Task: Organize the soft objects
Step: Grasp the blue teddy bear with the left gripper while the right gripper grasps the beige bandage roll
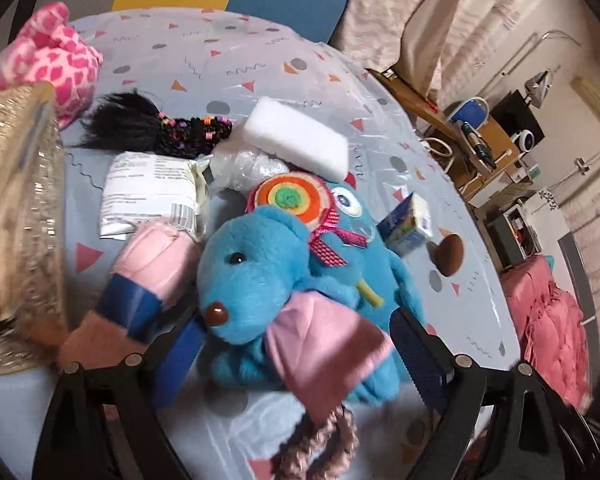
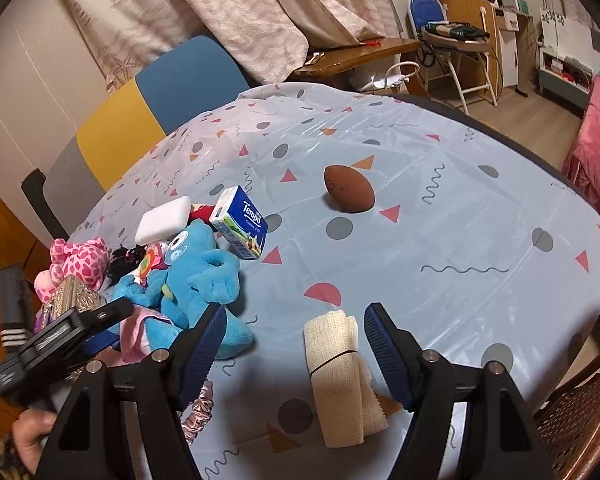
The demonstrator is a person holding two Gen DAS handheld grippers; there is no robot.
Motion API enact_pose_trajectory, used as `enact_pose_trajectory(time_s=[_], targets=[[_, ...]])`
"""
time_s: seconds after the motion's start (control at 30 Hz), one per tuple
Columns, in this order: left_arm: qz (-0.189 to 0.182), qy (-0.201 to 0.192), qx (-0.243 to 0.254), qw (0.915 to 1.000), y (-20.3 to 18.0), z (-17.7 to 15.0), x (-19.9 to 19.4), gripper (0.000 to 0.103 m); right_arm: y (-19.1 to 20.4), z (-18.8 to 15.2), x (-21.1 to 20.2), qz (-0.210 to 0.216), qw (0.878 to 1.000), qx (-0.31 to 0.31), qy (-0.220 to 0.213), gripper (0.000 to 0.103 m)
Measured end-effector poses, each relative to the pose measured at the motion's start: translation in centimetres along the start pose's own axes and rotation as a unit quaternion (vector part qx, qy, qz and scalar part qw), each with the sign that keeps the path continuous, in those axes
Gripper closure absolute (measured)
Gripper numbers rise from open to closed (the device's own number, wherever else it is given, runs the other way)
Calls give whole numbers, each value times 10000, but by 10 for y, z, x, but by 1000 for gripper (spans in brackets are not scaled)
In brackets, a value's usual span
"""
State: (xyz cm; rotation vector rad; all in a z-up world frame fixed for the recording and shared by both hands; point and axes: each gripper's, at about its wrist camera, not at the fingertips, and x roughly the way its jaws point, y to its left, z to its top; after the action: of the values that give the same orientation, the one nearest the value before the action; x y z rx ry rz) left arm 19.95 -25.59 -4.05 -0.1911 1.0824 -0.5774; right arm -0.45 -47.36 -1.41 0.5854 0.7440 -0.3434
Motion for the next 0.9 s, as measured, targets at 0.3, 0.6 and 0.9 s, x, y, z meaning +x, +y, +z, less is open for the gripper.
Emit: enact_pose_trajectory(time_s=[0.3,0.6,0.9], targets=[[-231,-177,278,9992,7,-5,-7,52,0,0,2,-5,10000,23,17,30],[-457,-216,1169,9919,1,-41,-77,52,-7,1,2,-30,9998,205,43,30],[87,304,1528,9877,47,-104,-125,52,0,-4,21,-569,9972,0,494,30]])
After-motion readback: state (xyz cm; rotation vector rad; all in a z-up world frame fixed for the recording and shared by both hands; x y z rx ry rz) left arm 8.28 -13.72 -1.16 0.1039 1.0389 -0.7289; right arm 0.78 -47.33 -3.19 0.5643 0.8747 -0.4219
